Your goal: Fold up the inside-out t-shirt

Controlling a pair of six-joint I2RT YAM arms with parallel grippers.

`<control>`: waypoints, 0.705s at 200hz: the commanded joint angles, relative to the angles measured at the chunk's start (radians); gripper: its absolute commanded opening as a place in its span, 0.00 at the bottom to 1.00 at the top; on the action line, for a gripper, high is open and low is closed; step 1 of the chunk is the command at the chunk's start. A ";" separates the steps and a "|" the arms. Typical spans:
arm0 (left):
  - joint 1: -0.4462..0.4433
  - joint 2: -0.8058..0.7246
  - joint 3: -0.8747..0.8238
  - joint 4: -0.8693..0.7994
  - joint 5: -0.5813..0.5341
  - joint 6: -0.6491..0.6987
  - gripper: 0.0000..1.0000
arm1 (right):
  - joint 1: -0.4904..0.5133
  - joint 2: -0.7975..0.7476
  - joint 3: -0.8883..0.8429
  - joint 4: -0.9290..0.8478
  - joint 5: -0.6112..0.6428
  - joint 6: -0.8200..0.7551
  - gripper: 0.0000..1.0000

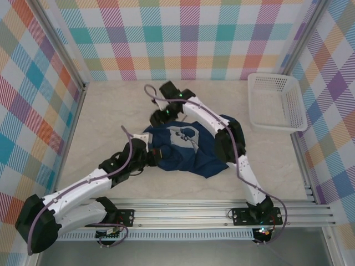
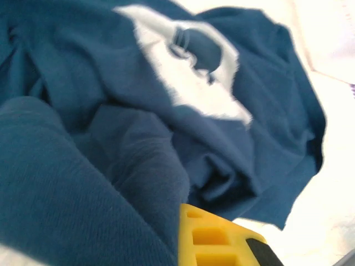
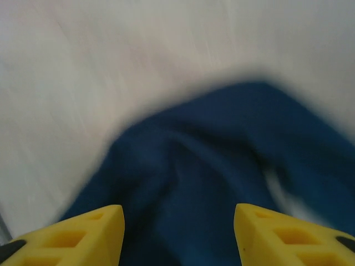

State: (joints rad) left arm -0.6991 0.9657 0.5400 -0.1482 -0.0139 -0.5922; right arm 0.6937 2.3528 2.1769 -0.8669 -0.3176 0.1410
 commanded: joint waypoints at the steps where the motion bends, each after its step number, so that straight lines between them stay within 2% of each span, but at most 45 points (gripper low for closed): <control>1: 0.008 -0.088 -0.056 -0.009 -0.042 -0.078 0.00 | -0.023 -0.419 -0.401 0.191 0.002 0.014 0.60; 15: 0.009 -0.127 -0.091 -0.041 -0.044 -0.086 0.00 | -0.022 -0.533 -0.586 0.198 0.049 0.034 0.61; 43: 0.014 -0.160 -0.108 -0.098 -0.049 -0.085 0.00 | 0.002 -0.668 -0.893 0.278 0.037 0.127 0.62; 68: 0.017 -0.157 -0.102 -0.105 -0.037 -0.081 0.00 | 0.050 -0.693 -1.035 0.398 0.045 0.216 0.66; 84: 0.018 -0.151 -0.097 -0.114 -0.034 -0.077 0.00 | 0.058 -0.644 -1.046 0.465 0.052 0.238 0.63; 93: 0.018 -0.150 -0.097 -0.121 -0.034 -0.077 0.00 | 0.058 -0.606 -1.041 0.503 0.059 0.238 0.58; 98: 0.019 -0.150 -0.096 -0.120 -0.035 -0.078 0.00 | 0.057 -0.586 -1.034 0.516 0.059 0.236 0.52; 104: 0.020 -0.151 -0.097 -0.153 -0.037 -0.078 0.00 | 0.058 -0.564 -1.024 0.522 0.058 0.232 0.41; 109: 0.021 -0.151 -0.094 -0.171 -0.040 -0.082 0.00 | 0.056 -0.553 -1.012 0.508 0.068 0.223 0.28; 120: 0.027 -0.156 -0.086 -0.221 -0.045 -0.094 0.00 | 0.044 -0.573 -1.013 0.462 0.112 0.199 0.13; 141: 0.033 -0.167 -0.071 -0.367 -0.036 -0.116 0.00 | -0.021 -0.709 -1.094 0.400 0.153 0.157 0.01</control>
State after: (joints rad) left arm -0.6834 0.8162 0.4404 -0.3271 -0.0471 -0.6746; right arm 0.7376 1.7958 1.1305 -0.4389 -0.2226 0.3328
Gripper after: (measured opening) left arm 0.051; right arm 0.053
